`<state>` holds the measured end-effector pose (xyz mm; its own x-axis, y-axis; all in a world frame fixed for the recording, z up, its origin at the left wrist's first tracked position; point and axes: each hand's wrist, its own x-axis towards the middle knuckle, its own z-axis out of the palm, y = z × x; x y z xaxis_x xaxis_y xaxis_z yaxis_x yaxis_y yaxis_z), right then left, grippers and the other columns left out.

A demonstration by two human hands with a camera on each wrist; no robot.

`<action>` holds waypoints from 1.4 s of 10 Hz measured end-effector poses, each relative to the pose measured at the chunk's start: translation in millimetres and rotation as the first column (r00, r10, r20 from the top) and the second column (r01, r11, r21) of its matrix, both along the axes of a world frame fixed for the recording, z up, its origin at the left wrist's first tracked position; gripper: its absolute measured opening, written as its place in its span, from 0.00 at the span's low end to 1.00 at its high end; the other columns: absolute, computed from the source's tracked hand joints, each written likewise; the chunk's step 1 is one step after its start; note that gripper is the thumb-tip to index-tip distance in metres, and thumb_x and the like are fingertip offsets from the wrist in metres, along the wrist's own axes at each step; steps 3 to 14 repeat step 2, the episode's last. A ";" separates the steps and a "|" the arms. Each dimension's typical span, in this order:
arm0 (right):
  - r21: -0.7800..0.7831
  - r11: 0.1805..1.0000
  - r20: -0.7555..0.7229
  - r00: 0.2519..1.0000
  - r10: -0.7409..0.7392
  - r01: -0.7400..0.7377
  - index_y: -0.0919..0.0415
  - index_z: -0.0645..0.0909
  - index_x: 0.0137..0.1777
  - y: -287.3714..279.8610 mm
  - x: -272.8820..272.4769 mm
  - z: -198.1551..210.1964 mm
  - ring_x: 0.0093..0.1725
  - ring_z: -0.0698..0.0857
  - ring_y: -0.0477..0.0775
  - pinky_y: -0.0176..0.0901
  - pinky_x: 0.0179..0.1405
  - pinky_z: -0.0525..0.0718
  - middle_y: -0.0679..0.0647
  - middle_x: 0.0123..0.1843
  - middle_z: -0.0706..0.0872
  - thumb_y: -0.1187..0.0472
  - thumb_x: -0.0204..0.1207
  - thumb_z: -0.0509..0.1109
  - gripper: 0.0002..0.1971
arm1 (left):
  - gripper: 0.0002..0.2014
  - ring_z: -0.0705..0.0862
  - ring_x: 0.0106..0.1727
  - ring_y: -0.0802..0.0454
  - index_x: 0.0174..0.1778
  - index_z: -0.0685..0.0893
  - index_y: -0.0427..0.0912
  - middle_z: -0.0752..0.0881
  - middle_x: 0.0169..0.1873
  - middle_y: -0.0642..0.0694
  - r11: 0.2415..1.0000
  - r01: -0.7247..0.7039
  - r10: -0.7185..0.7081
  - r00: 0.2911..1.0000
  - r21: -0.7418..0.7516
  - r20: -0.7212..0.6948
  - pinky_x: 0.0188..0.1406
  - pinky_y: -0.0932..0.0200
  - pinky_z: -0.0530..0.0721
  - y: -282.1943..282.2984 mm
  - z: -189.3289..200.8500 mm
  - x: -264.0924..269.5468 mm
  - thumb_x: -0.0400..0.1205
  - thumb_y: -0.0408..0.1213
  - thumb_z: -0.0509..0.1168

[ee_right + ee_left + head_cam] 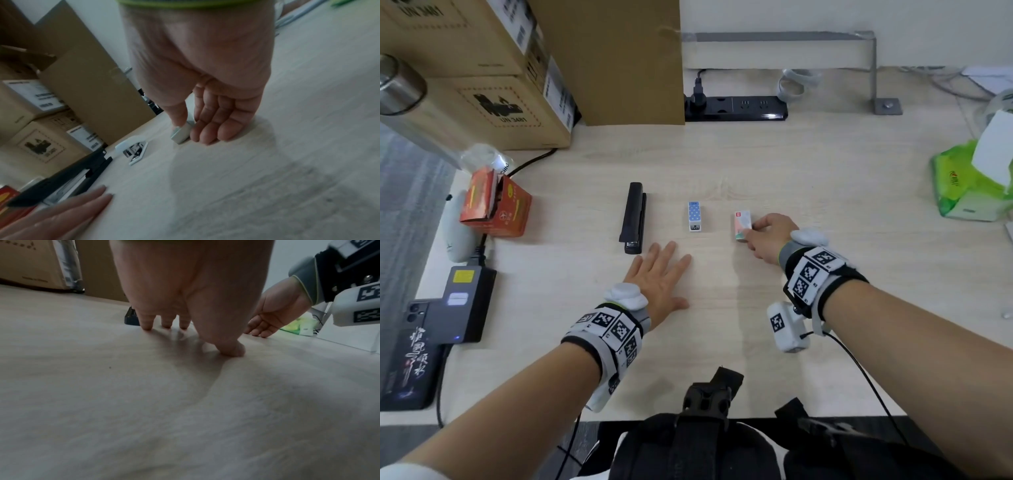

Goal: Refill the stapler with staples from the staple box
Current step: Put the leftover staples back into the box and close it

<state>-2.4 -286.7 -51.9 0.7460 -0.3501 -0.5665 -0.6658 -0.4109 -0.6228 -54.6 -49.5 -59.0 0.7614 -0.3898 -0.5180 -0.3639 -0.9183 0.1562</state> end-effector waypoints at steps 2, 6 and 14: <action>-0.037 0.999 0.013 0.999 0.033 -0.032 0.45 0.78 0.41 -13.3 -7.1 0.8 0.46 0.89 0.59 0.57 0.52 0.88 0.54 0.45 0.90 0.46 0.65 0.72 0.09 | 0.39 0.32 0.81 0.46 0.78 0.35 0.59 0.32 0.81 0.50 1.000 0.015 -0.016 0.999 0.027 0.037 0.81 0.45 0.40 -0.6 -3.8 -2.2 0.80 0.62 0.53; -0.037 0.999 0.013 0.999 0.033 -0.032 0.45 0.78 0.41 -13.3 -7.1 0.8 0.46 0.89 0.59 0.57 0.52 0.88 0.54 0.45 0.90 0.46 0.65 0.72 0.09 | 0.39 0.32 0.81 0.46 0.78 0.35 0.59 0.32 0.81 0.50 1.000 0.015 -0.016 0.999 0.027 0.037 0.81 0.45 0.40 -0.6 -3.8 -2.2 0.80 0.62 0.53; -0.037 0.999 0.013 0.999 0.033 -0.032 0.45 0.78 0.41 -13.3 -7.1 0.8 0.46 0.89 0.59 0.57 0.52 0.88 0.54 0.45 0.90 0.46 0.65 0.72 0.09 | 0.39 0.32 0.81 0.46 0.78 0.35 0.59 0.32 0.81 0.50 1.000 0.015 -0.016 0.999 0.027 0.037 0.81 0.45 0.40 -0.6 -3.8 -2.2 0.80 0.62 0.53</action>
